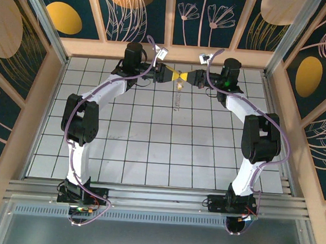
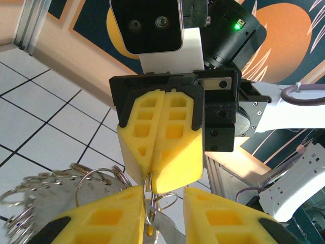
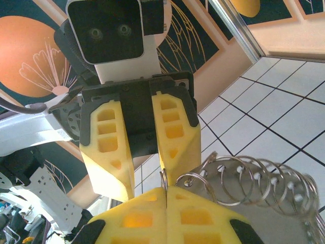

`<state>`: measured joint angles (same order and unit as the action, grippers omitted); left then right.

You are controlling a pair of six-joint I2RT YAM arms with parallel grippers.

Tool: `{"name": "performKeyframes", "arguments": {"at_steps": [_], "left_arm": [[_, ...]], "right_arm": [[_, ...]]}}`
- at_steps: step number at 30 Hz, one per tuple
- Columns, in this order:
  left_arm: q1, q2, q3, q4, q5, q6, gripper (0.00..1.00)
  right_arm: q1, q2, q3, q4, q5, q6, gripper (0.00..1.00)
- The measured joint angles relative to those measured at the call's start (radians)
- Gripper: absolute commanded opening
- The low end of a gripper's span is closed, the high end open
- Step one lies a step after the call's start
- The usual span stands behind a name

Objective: Put the keys on the keyring

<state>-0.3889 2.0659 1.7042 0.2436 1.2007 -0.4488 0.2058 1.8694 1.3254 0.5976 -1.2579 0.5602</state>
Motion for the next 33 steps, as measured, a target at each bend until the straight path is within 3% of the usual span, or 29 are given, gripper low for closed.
{"name": "performKeyframes", "arguments": {"at_steps": [3, 11, 18, 19, 21, 23, 33], "left_arm": [[0.0, 0.0, -0.001, 0.0, 0.0, 0.0, 0.23], [0.0, 0.002, -0.001, 0.001, -0.006, -0.009, 0.0], [0.0, 0.003, -0.005, 0.027, -0.008, -0.018, 0.0], [0.0, 0.003, -0.013, 0.045, -0.009, -0.027, 0.0], [0.0, 0.003, -0.034, 0.092, -0.017, -0.055, 0.0], [-0.008, 0.003, -0.056, 0.141, -0.024, -0.086, 0.0], [-0.038, -0.029, -0.097, 0.266, -0.032, -0.175, 0.0]], "right_arm": [[0.0, 0.002, 0.001, 0.001, 0.0, 0.003, 0.0], [0.0, 0.004, 0.003, 0.016, -0.003, 0.004, 0.0], [0.0, 0.004, 0.003, 0.027, -0.004, 0.008, 0.0], [0.0, 0.003, 0.003, 0.028, -0.003, 0.012, 0.04], [-0.001, 0.003, 0.003, 0.027, 0.001, 0.019, 0.25], [-0.001, 0.002, 0.001, 0.036, 0.022, 0.027, 0.37], [-0.118, -0.199, -0.235, 0.186, 0.146, 0.119, 0.41]]}}
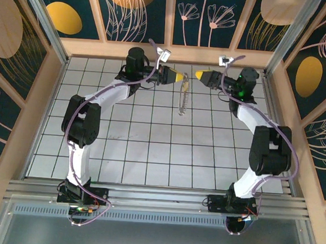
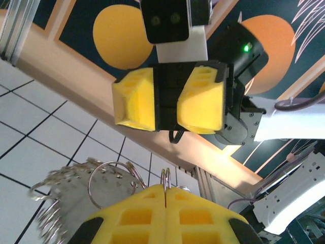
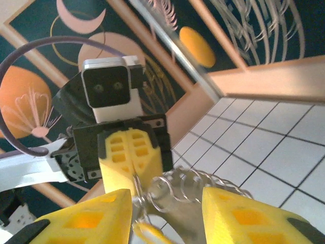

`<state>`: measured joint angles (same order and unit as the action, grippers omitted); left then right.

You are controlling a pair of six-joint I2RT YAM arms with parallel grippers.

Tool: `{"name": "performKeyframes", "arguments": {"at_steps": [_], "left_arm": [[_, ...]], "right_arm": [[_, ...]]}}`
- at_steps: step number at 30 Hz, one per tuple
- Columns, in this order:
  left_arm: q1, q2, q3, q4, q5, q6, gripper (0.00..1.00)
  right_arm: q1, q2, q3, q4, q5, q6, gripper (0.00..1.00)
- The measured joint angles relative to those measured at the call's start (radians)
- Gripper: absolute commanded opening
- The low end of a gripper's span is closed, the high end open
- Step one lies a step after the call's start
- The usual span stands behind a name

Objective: Put the keys on the keyring

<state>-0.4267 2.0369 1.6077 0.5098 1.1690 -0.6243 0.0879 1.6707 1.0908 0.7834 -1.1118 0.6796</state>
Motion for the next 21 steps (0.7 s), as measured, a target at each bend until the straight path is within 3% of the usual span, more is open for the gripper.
{"name": "performKeyframes", "arguments": {"at_steps": [9, 21], "left_arm": [[0.0, -0.055, 0.0, 0.044, 0.0, -0.03, 0.0], [0.0, -0.056, 0.0, 0.048, -0.007, -0.043, 0.0]], "right_arm": [[0.04, -0.178, -0.138, -0.109, 0.134, -0.135, 0.49], [0.196, -0.215, -0.131, -0.343, 0.345, -0.362, 0.53]]}}
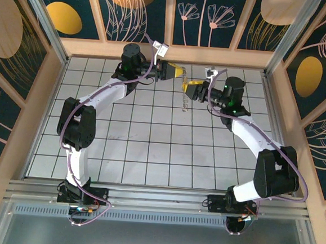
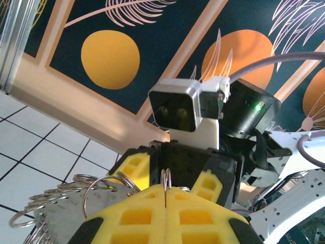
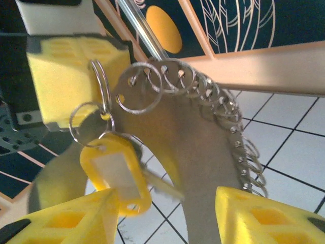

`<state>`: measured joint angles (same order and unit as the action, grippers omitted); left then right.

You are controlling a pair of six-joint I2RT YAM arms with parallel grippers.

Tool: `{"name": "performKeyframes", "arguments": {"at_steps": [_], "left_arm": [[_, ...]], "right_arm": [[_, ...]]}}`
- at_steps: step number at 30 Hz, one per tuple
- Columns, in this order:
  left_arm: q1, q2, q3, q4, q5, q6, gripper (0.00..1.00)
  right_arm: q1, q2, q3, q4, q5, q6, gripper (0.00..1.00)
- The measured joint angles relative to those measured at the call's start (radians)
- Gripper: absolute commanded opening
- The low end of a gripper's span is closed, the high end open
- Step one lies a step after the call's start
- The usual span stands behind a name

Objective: Put the keys on the keyring

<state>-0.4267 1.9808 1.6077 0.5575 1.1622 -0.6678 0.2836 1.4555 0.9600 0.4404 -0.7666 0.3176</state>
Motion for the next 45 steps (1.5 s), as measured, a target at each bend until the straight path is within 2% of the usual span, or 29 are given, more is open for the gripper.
{"name": "performKeyframes", "arguments": {"at_steps": [18, 24, 45], "left_arm": [[0.0, 0.0, 0.0, 0.0, -0.019, 0.0, 0.0], [-0.002, 0.0, 0.0, 0.0, -0.019, 0.0, 0.0], [-0.006, 0.0, 0.0, 0.0, -0.04, 0.0, 0.0]], "right_arm": [[0.068, -0.004, 0.053, -0.109, 0.107, -0.129, 0.54], [0.068, -0.011, 0.053, -0.109, 0.147, -0.129, 0.51], [0.074, -0.011, 0.074, -0.143, 0.137, -0.175, 0.03]]}}
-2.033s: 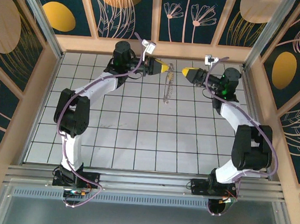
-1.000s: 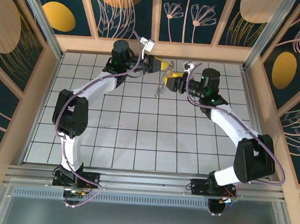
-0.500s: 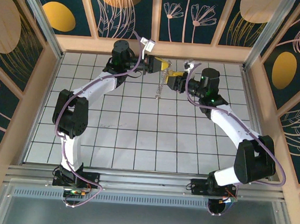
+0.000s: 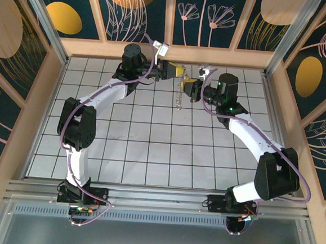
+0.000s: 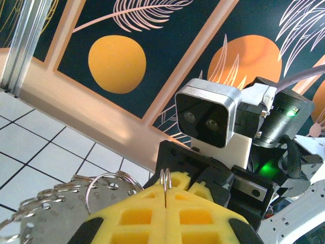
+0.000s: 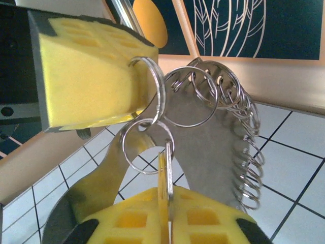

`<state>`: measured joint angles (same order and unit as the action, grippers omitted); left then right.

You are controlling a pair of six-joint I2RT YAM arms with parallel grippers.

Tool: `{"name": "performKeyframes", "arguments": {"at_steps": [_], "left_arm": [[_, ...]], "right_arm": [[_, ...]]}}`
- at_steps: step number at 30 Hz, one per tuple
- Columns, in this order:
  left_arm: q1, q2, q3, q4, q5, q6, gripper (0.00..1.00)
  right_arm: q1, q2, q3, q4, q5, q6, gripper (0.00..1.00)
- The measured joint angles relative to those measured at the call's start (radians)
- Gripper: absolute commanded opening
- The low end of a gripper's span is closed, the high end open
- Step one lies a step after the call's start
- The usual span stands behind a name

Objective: Put the keys on the keyring

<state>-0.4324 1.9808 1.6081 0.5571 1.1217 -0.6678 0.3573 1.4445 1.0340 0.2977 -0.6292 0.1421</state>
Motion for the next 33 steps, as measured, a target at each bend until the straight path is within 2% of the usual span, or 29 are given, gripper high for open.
{"name": "performKeyframes", "arguments": {"at_steps": [5, 27, 28, 31, 33], "left_arm": [[0.0, 0.0, 0.0, 0.0, -0.005, 0.0, 0.0], [-0.008, -0.003, -0.005, 0.0, -0.004, -0.013, 0.0], [-0.008, -0.004, -0.008, 0.002, -0.005, -0.016, 0.0], [-0.009, -0.008, -0.023, 0.016, -0.013, -0.026, 0.0], [-0.011, -0.014, -0.035, 0.027, -0.034, -0.033, 0.0]], "right_arm": [[0.003, 0.0, 0.0, -0.009, -0.008, -0.007, 0.0], [0.026, 0.035, 0.019, 0.002, -0.076, -0.003, 0.0], [0.026, 0.037, 0.019, 0.003, -0.077, -0.002, 0.02], [0.025, 0.039, 0.019, 0.006, -0.088, 0.014, 0.24], [0.022, 0.037, 0.014, 0.014, -0.111, 0.027, 0.3]]}}
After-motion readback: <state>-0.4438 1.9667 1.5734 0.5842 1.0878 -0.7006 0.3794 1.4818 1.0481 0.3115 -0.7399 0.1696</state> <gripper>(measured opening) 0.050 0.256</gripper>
